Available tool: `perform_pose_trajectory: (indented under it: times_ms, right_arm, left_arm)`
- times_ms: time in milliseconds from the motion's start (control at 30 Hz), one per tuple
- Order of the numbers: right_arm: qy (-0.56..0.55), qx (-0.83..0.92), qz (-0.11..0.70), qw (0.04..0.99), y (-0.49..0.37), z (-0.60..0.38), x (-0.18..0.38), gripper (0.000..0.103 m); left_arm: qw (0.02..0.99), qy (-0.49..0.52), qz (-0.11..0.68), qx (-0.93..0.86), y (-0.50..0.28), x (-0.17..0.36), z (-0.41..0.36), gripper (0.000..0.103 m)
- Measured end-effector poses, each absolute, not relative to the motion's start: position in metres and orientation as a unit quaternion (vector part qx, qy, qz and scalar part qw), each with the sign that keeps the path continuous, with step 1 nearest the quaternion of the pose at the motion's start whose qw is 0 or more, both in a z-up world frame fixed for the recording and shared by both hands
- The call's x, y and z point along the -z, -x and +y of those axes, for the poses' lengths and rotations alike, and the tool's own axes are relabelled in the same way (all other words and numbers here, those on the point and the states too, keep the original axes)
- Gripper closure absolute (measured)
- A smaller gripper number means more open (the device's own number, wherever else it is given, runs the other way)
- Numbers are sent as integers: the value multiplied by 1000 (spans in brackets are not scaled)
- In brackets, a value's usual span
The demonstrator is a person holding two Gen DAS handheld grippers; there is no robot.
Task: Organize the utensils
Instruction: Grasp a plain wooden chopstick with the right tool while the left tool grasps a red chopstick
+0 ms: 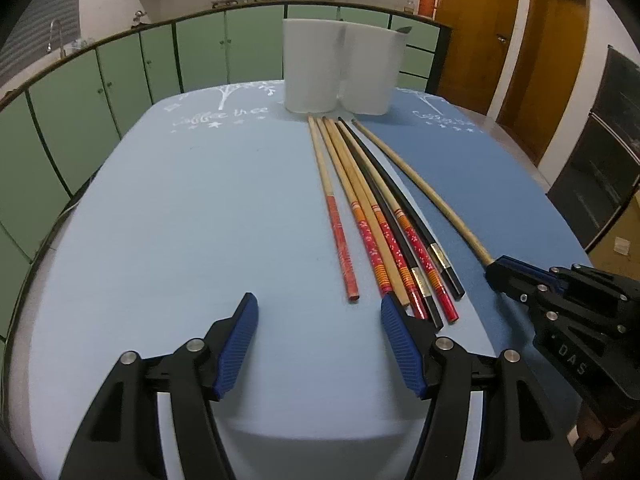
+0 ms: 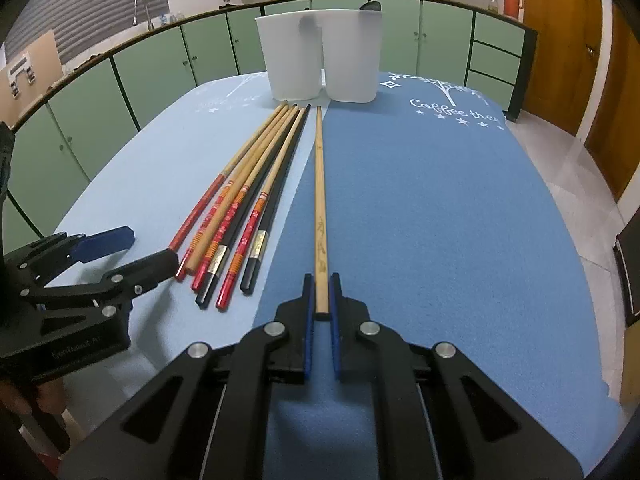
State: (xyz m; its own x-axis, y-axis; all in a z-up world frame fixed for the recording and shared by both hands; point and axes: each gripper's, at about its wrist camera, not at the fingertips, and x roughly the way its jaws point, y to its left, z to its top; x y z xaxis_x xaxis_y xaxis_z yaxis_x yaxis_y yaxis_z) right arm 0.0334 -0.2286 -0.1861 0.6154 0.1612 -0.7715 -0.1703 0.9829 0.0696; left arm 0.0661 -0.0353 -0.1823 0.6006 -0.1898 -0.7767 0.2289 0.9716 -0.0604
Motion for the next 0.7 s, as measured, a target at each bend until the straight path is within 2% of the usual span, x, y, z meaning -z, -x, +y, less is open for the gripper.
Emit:
perform_pose_trajectory:
  times_ms: [167, 400, 567, 633, 700]
  right_arm:
    - [0, -93, 428, 899, -33, -231, 187, 97]
    - [-11, -90, 426, 900, -37, -232, 188, 97]
    - [-17, -85, 417, 905, -38, -232, 190, 97]
    - [-13, -83, 412, 907, -38, -231, 190, 97]
    - [-13, -82, 410, 908, -39, -231, 190, 97]
  left_arm:
    - [898, -16, 427, 105, -70, 183, -33, 42]
    - [902, -10, 422, 96, -74, 185, -34, 54]
    - [908, -2, 412, 75, -72, 185, -35, 56]
    - [910, 4, 410, 69, -72, 185, -35, 60]
    - [911, 7, 408, 62, -73, 184, -35, 72]
